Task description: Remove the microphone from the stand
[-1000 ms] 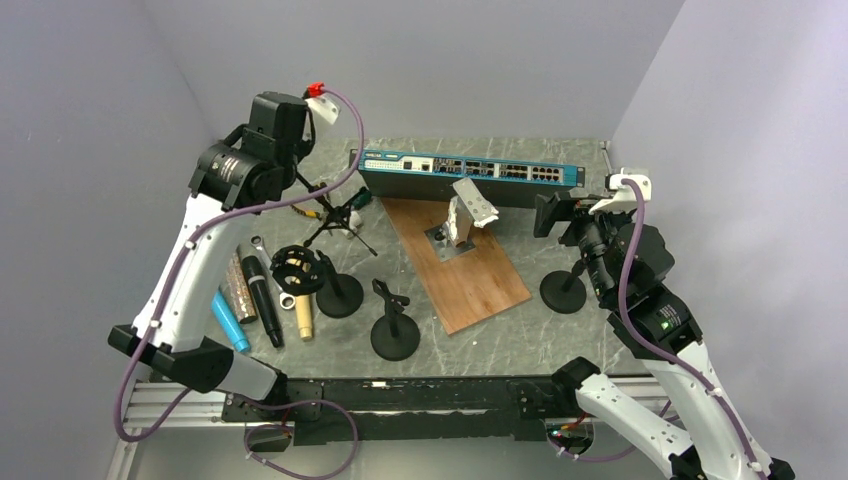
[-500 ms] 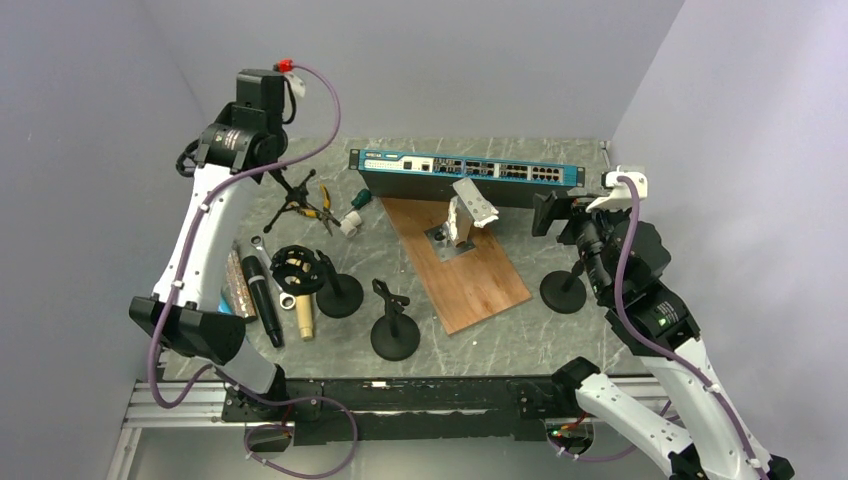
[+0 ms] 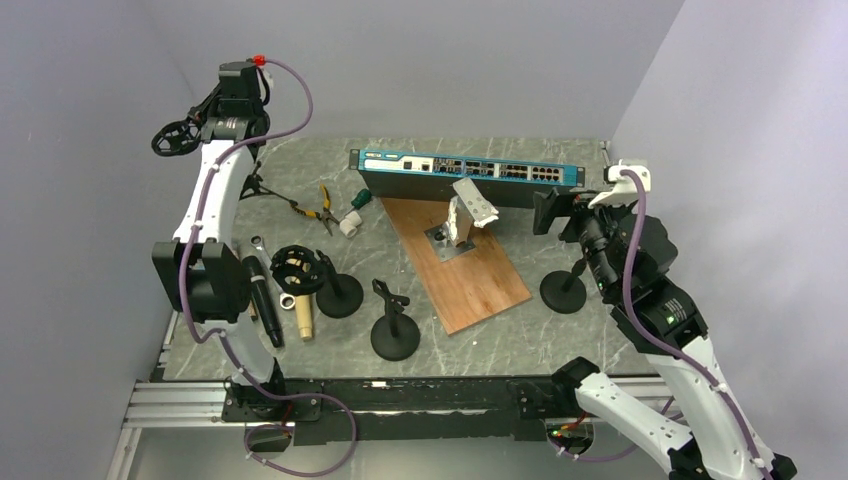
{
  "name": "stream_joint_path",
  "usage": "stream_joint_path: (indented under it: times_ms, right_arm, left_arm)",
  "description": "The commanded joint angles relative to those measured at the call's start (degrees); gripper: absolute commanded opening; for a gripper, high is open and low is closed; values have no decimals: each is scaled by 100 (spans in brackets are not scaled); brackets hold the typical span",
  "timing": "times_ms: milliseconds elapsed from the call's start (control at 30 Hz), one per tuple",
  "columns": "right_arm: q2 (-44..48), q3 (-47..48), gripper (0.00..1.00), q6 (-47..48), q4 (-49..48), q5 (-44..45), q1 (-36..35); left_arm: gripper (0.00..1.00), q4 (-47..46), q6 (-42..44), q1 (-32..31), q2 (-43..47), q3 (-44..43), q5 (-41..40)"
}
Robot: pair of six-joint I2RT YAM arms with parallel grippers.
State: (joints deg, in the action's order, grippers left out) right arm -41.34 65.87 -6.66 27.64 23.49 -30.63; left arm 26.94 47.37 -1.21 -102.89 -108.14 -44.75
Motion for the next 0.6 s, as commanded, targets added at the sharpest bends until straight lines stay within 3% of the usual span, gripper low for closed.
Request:
stream_joint_path:
  times_ms: [0,300,567]
  right_arm:
    - [136,265,100,-7,112,33,-32]
    - [145,295,100,-95,125,-14,-30]
    - [-74,502,100,-29,198,-62,-31]
  left_arm:
    - [0,-1201,565,103,98,-129,199]
    - [0,-2348,1485,104,399,981,570]
    - [0,-2429,1981,260,385,1525,735]
